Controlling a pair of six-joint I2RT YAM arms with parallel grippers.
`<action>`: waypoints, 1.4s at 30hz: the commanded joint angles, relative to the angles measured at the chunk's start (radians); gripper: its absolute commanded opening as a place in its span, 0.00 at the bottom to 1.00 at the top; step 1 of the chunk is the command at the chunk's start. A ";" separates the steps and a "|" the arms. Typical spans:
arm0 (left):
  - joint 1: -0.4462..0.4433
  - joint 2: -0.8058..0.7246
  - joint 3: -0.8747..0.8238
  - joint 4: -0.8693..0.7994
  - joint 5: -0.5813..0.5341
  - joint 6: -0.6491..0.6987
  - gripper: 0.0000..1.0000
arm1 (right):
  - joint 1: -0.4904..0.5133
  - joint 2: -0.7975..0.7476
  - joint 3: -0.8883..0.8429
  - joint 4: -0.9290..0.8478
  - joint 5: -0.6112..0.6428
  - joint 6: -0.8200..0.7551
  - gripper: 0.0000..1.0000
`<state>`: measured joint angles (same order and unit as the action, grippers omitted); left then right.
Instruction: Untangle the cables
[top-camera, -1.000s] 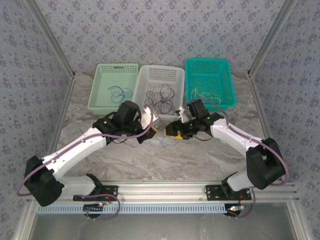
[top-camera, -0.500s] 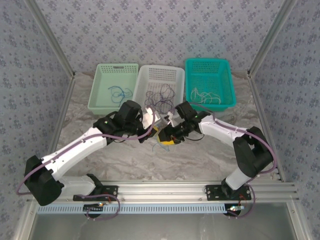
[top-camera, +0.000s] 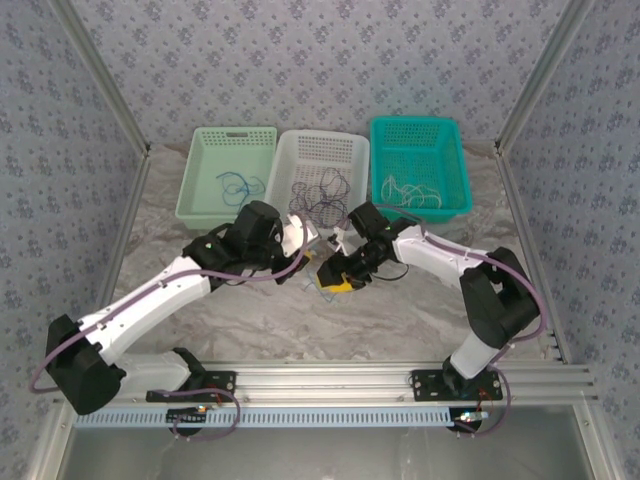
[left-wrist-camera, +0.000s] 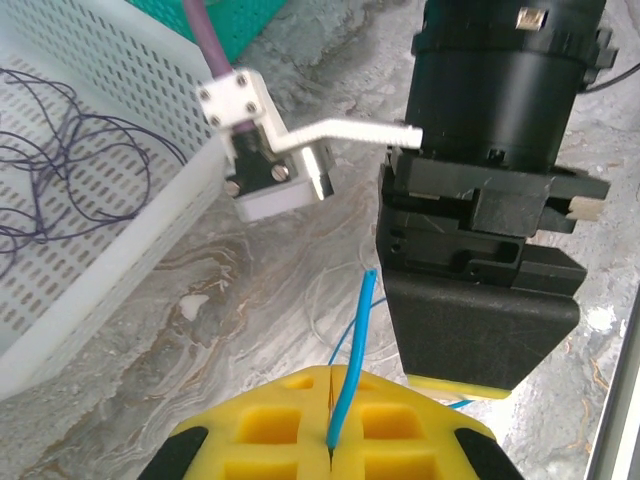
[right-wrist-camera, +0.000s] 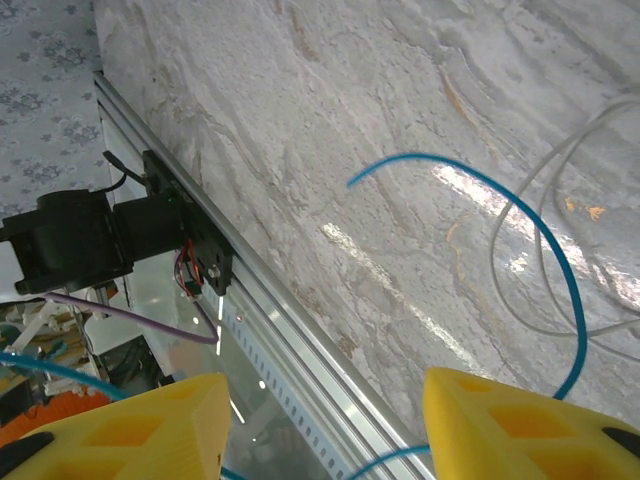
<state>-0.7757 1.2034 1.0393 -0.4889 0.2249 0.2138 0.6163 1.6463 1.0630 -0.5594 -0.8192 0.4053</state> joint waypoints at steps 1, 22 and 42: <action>-0.007 -0.048 0.016 0.025 -0.031 0.019 0.00 | 0.007 0.015 0.021 -0.062 0.021 -0.024 0.56; -0.062 -0.101 0.018 0.070 -0.203 0.076 0.00 | 0.000 0.065 0.039 -0.046 -0.004 0.069 0.58; -0.072 -0.136 -0.003 0.190 -0.232 0.061 0.00 | 0.018 0.080 0.032 0.010 0.025 0.089 0.40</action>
<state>-0.8410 1.0969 1.0389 -0.3325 0.0200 0.2794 0.6456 1.7370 1.1076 -0.5617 -0.8135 0.4675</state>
